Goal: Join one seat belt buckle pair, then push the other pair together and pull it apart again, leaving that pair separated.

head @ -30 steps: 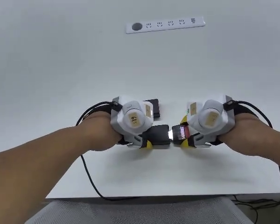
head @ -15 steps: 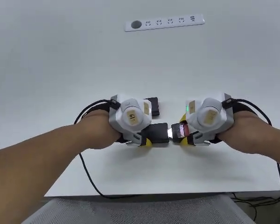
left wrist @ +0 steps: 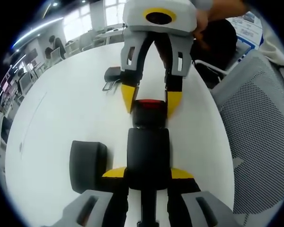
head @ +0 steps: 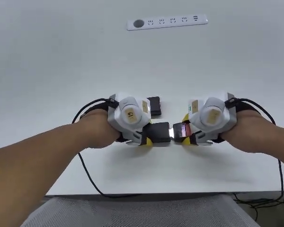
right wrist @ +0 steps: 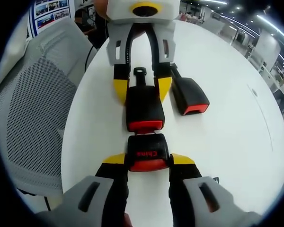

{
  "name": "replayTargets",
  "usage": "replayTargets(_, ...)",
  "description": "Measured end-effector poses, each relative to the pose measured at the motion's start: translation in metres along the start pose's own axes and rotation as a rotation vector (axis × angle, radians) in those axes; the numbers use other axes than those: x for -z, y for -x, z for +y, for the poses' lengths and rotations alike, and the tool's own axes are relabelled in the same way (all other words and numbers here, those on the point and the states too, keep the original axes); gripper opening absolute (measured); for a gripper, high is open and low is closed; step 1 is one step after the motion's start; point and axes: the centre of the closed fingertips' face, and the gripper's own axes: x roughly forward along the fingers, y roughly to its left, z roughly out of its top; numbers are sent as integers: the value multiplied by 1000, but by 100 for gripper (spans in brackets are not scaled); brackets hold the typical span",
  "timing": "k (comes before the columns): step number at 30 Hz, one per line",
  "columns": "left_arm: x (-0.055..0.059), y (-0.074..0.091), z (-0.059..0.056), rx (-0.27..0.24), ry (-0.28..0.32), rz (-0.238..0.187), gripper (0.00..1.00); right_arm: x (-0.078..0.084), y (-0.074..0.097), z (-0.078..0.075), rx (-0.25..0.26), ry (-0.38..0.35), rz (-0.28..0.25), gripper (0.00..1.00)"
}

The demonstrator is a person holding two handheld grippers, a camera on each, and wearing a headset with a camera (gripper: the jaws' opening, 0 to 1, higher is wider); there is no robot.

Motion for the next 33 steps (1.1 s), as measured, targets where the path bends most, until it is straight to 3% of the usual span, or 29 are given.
replayTargets(15,-1,1,-1,10,-6,24,32,-4,-1,1,3,-33,-7,32)
replayTargets(22,3,4,-1,12,-6,1,32,-6,-2,2,10,-33,-11,32)
replayTargets(33,3,5,0,3,-3,2,33,-6,-6,1,16,-42,-3,33)
